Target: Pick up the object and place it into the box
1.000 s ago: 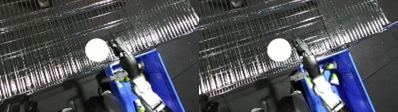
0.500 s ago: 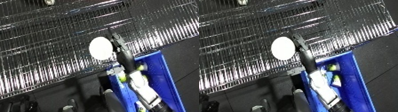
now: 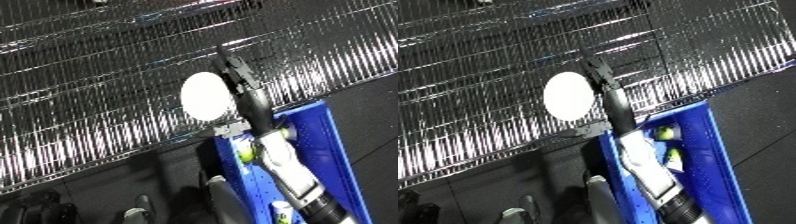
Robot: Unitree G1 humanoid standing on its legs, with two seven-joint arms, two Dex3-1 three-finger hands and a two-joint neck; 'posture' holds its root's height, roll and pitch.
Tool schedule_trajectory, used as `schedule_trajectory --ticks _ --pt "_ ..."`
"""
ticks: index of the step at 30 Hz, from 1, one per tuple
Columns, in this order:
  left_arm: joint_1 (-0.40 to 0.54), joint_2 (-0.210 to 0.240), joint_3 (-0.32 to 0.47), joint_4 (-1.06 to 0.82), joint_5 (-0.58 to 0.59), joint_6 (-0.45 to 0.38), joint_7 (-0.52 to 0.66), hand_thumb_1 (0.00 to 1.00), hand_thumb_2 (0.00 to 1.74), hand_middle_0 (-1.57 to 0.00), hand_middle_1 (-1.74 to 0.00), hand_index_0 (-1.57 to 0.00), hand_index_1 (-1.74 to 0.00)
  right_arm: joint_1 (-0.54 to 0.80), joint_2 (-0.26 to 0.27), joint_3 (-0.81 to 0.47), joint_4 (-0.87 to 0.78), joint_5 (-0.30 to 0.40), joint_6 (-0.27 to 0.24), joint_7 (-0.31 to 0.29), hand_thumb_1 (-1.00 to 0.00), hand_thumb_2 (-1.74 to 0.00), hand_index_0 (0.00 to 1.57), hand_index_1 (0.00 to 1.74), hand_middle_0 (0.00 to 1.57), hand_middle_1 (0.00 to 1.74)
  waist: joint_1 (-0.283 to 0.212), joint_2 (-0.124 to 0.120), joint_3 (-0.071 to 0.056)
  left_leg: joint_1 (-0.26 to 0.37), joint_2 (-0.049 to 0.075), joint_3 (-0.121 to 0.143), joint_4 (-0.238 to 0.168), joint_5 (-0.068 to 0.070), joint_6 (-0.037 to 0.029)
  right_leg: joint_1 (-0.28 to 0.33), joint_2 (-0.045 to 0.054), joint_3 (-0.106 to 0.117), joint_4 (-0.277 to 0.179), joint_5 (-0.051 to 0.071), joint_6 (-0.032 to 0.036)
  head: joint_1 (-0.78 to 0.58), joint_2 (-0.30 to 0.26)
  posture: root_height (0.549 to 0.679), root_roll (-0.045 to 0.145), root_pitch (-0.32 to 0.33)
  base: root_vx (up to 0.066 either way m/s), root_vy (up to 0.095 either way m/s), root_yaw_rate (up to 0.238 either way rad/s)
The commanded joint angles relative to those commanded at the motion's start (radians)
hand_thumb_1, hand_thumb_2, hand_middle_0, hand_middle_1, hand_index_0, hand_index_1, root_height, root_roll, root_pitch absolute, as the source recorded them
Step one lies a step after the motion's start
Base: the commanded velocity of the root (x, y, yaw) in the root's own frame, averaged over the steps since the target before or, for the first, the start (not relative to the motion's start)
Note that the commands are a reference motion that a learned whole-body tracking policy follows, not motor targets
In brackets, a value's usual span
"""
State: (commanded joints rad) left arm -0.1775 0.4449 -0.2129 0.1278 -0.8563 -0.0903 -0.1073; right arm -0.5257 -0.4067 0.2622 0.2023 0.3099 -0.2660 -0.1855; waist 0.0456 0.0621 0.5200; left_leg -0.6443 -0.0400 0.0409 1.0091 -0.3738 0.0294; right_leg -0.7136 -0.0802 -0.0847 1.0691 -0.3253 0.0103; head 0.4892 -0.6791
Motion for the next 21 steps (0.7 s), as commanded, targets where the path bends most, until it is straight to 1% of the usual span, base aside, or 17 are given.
schedule_trajectory --ticks 6,11,17,21 --pt "-0.006 0.000 -0.005 0.001 -0.002 -0.007 0.002 1.00 1.74 -1.57 -1.74 -1.57 -1.74 -0.004 -0.003 0.010 0.001 -0.002 0.004 0.001 -0.65 -1.13 1.02 1.13 1.02 1.13 0.001 0.000 0.000 0.009 -0.001 -0.002 -0.015 0.002 -0.0001 0.007 -0.0008 0.001 -0.012 0.002 0.0012 0.003 0.007 0.594 0.070 0.029 -0.004 0.000 0.011" --pt "-0.005 0.001 -0.010 0.001 -0.003 -0.013 0.002 1.00 1.74 -1.57 -1.74 -1.57 -1.74 -0.010 -0.005 0.016 0.009 -0.003 0.004 -0.003 -0.90 -1.57 1.41 1.57 1.41 1.57 0.002 0.000 0.000 0.006 0.001 -0.002 -0.011 0.000 -0.0006 0.006 -0.0023 -0.001 -0.012 0.002 0.0011 0.004 0.007 0.594 0.070 0.029 -0.017 -0.003 0.007" --pt "-0.004 -0.001 -0.006 0.001 0.001 -0.015 0.003 1.00 1.74 -1.57 -1.74 -1.57 -1.74 -0.009 -0.008 0.011 0.006 -0.009 0.017 -0.013 -0.90 -1.57 1.41 1.57 1.41 1.57 0.001 -0.002 0.000 0.014 0.004 -0.002 -0.019 0.001 -0.0006 0.014 -0.0023 -0.001 -0.019 0.002 0.0008 0.004 0.015 0.596 0.069 0.029 -0.021 -0.005 -0.001" --pt "0.001 0.000 0.002 -0.006 0.001 -0.016 0.000 1.00 1.74 -1.57 -1.74 -1.57 -1.74 0.003 -0.015 0.000 -0.009 -0.016 0.007 -0.026 -0.90 -1.57 1.41 1.57 1.41 1.57 -0.003 -0.004 0.000 0.027 0.004 -0.003 -0.031 0.001 -0.0003 0.025 -0.0014 0.000 -0.030 0.003 0.0025 0.015 0.029 0.598 0.068 0.029 -0.024 -0.007 -0.027"
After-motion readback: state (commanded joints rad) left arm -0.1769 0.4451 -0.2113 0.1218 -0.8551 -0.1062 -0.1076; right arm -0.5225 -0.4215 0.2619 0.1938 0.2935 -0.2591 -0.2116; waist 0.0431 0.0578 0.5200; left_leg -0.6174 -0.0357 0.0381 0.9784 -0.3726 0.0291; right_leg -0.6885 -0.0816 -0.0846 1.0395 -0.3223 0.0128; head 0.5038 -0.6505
